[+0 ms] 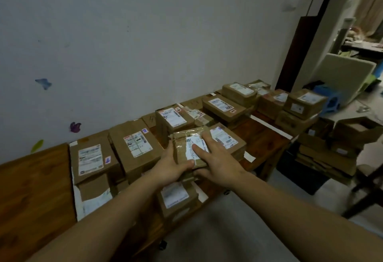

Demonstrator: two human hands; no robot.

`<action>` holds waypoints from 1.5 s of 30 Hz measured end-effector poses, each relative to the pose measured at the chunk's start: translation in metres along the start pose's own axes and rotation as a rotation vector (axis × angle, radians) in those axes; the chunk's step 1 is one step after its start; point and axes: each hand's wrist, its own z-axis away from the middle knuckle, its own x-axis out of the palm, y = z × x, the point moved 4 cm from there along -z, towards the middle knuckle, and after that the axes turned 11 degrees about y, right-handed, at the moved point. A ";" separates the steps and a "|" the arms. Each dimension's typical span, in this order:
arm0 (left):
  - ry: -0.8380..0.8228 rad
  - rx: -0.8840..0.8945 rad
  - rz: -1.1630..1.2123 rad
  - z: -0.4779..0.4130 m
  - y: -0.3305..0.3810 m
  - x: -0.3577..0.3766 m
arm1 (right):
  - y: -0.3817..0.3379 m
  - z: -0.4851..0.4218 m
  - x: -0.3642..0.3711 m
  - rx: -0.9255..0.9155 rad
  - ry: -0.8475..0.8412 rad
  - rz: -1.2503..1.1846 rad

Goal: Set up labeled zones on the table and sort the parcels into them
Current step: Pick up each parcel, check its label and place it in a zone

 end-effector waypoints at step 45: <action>0.470 -0.425 -0.935 -0.048 -0.036 -0.082 | -0.033 -0.182 0.049 -0.580 -0.292 0.129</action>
